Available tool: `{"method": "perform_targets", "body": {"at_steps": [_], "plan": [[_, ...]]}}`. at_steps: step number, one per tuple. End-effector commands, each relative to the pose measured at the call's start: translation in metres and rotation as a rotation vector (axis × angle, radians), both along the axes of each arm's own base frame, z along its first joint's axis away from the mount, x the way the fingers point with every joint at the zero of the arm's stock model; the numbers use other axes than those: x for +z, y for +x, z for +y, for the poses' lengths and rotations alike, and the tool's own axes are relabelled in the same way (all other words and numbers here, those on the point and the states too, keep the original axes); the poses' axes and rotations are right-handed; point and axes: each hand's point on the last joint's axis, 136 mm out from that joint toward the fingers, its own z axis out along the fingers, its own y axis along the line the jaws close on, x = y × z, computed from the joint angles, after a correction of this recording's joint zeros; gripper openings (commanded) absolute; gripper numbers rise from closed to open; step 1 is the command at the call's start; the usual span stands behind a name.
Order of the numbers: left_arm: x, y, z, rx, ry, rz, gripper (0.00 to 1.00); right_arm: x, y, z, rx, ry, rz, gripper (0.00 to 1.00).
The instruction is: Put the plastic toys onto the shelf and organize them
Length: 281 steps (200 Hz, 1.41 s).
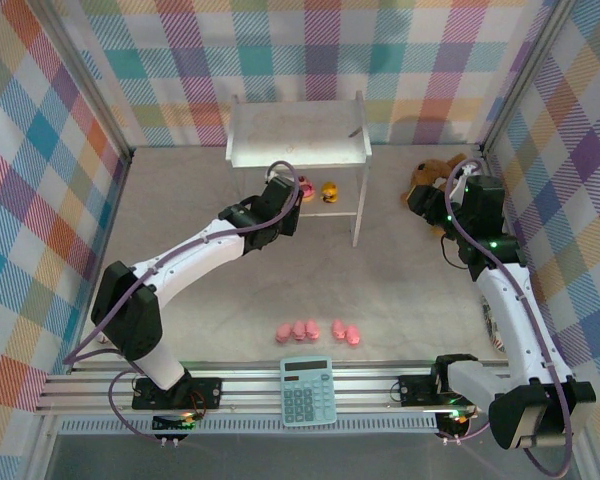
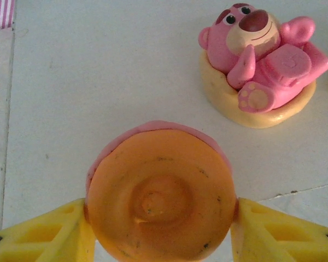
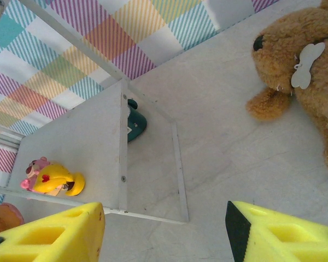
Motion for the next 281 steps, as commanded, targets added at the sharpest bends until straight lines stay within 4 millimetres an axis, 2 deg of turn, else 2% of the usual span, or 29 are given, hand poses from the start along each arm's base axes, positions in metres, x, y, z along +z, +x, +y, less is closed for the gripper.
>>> {"method": "perform_targets", "body": {"at_steps": [1, 80, 99, 281], "plan": [[0.024, 0.022, 0.008, 0.049, -0.016, -0.082, 0.58, 0.012, 0.007, -0.001, 0.008, -0.006, -0.045, 0.62], [0.029, 0.027, 0.019, 0.110, -0.030, -0.165, 0.59, 0.007, 0.011, 0.002, 0.020, 0.002, -0.034, 0.62], [0.033, 0.032, 0.015, 0.112, -0.053, -0.192, 0.59, 0.007, 0.011, 0.002, 0.023, 0.002, -0.036, 0.62], [-0.005, 0.035, 0.019, 0.162, -0.007, -0.137, 0.66, 0.009, 0.005, -0.003, 0.009, -0.037, -0.042, 0.62]]}}
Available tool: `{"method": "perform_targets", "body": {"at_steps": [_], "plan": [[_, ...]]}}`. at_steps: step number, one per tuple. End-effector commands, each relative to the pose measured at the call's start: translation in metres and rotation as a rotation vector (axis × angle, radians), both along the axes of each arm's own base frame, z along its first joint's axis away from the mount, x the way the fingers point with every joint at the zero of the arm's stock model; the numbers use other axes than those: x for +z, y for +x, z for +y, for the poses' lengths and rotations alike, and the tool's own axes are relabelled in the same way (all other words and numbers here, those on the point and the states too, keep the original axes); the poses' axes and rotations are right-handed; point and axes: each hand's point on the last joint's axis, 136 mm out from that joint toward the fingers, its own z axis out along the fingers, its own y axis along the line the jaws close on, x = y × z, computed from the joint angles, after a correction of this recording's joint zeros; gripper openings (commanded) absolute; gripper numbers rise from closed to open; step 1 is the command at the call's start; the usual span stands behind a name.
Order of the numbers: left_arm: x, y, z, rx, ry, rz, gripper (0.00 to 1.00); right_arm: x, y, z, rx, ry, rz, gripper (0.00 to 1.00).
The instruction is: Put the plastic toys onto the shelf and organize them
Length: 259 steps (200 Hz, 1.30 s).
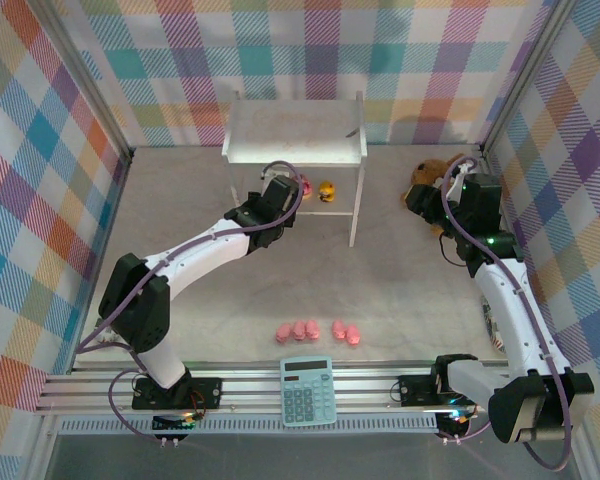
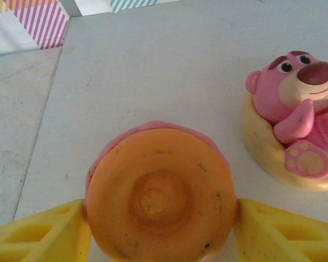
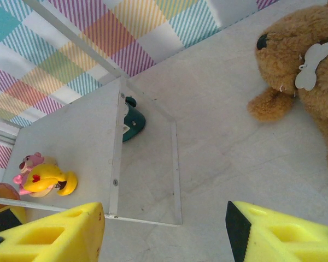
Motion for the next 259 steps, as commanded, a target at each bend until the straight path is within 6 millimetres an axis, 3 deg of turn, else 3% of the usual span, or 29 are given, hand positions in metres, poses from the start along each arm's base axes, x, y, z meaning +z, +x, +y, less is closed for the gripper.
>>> {"method": "perform_targets", "body": {"at_steps": [1, 124, 231, 259], "plan": [[-0.002, 0.006, 0.005, 0.033, -0.013, -0.016, 0.66, 0.014, -0.002, -0.005, -0.005, -0.022, -0.045, 0.62], [0.007, 0.005, 0.006, 0.032, -0.034, -0.036, 0.72, 0.018, -0.004, -0.004, 0.001, -0.022, -0.052, 0.62], [0.066, -0.029, -0.003, -0.062, -0.090, -0.259, 0.75, 0.022, -0.006, -0.001, 0.015, -0.015, -0.056, 0.62], [0.084, -0.045, -0.013, -0.107, -0.111, -0.301, 0.67, 0.021, -0.007, -0.001, 0.021, -0.016, -0.049, 0.61]]}}
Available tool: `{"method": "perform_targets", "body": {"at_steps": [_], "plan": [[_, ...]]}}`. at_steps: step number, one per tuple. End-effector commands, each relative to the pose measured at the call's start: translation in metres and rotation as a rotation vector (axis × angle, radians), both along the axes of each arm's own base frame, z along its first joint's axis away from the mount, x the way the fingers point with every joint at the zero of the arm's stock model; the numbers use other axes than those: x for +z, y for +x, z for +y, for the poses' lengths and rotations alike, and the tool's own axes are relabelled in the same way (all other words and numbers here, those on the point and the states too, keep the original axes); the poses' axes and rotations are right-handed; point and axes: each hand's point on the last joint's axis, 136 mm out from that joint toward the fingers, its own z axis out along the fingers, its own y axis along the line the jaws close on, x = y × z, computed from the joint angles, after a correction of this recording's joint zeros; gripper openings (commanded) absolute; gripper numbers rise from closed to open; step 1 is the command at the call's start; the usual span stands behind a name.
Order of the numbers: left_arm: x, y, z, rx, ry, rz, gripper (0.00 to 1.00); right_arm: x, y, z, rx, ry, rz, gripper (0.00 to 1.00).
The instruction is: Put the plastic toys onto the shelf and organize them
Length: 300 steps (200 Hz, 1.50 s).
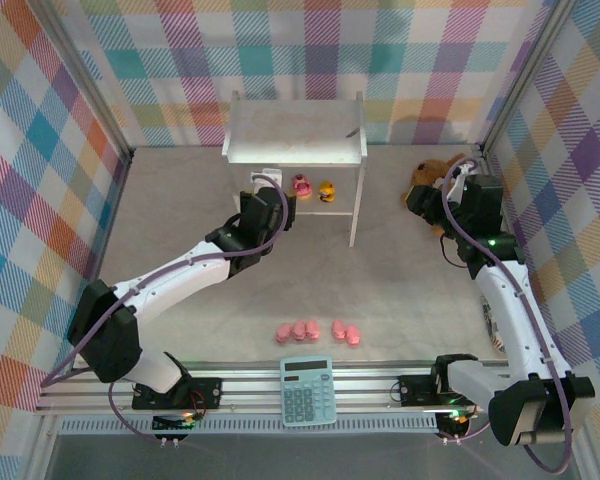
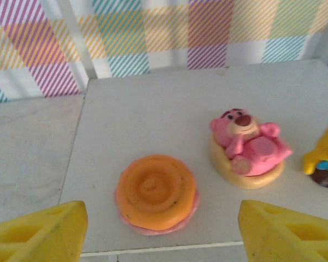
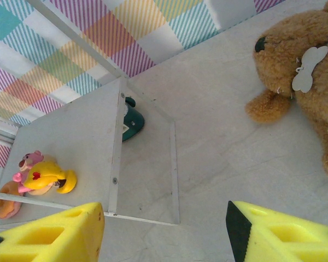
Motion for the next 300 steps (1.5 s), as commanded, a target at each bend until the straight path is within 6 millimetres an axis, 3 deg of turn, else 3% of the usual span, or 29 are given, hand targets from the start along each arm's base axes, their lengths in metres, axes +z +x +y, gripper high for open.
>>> {"method": "perform_targets", "body": {"at_steps": [1, 8, 22, 34, 69, 115, 161, 218, 300], "plan": [[0.029, -0.012, -0.006, -0.024, -0.025, -0.090, 0.66, 0.018, -0.003, 0.000, 0.018, -0.005, -0.042, 0.61], [0.034, -0.017, -0.007, -0.034, -0.029, -0.094, 0.59, 0.018, -0.004, 0.000, 0.022, -0.008, -0.040, 0.59], [0.042, -0.028, -0.004, -0.039, -0.033, -0.091, 0.35, 0.017, -0.004, 0.000, 0.023, -0.010, -0.037, 0.54], [0.042, -0.034, 0.004, -0.023, -0.027, -0.055, 0.26, 0.018, -0.005, 0.001, 0.025, -0.009, -0.039, 0.51], [0.024, -0.048, 0.013, -0.039, -0.028, 0.112, 0.31, 0.017, -0.003, 0.003, 0.027, 0.009, -0.045, 0.51], [-0.004, -0.045, 0.012, -0.067, -0.115, 0.246, 0.32, 0.017, -0.002, 0.006, 0.039, 0.034, -0.047, 0.51], [-0.009, -0.034, 0.010, -0.080, -0.350, 0.167, 0.29, 0.017, -0.005, 0.005, 0.033, 0.036, -0.054, 0.51], [-0.015, -0.024, 0.005, -0.059, -0.325, 0.185, 0.28, 0.013, -0.002, 0.007, 0.038, 0.040, -0.048, 0.51], [-0.037, -0.002, 0.020, 0.024, -0.306, 0.229, 0.27, 0.012, 0.003, 0.007, 0.043, 0.029, -0.049, 0.51]]}}
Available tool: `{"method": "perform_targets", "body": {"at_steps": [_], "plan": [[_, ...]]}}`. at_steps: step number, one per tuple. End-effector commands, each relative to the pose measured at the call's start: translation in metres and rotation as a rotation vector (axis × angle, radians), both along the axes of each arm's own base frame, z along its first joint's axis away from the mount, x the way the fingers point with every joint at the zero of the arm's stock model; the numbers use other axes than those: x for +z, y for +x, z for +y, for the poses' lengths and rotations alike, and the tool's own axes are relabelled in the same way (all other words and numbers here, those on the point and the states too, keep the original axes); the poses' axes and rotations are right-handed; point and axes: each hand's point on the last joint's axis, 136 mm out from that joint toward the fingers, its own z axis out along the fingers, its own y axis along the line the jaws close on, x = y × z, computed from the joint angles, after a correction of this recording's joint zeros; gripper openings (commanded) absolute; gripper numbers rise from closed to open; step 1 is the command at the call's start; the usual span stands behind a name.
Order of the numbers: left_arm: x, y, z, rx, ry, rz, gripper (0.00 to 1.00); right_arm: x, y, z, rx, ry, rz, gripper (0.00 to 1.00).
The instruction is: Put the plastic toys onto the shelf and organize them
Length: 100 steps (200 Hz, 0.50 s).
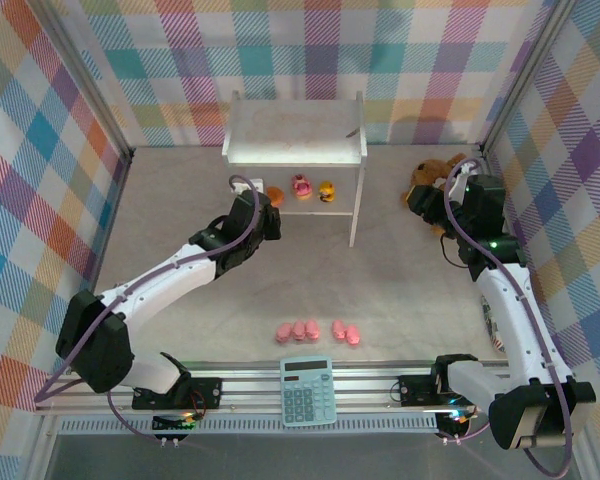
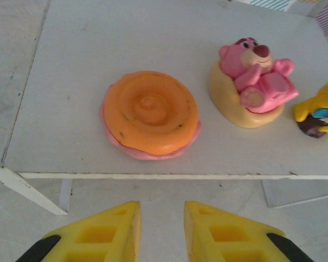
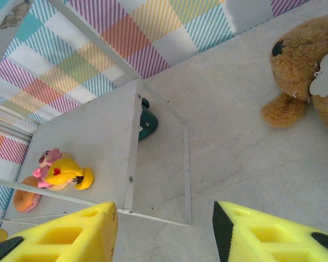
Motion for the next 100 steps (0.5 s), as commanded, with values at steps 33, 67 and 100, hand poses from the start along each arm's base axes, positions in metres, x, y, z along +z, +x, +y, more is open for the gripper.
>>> {"method": "perform_targets", "body": {"at_steps": [33, 67, 100], "plan": [[0.007, 0.020, 0.007, 0.051, -0.026, -0.016, 0.27, 0.002, 0.007, -0.001, 0.006, -0.005, -0.019, 0.51], [0.004, 0.025, 0.007, 0.058, -0.017, -0.007, 0.27, -0.002, 0.010, -0.001, 0.006, -0.009, -0.012, 0.51], [0.002, 0.029, 0.008, 0.066, -0.010, 0.000, 0.27, -0.005, 0.013, -0.001, 0.006, -0.012, -0.005, 0.51]]}}
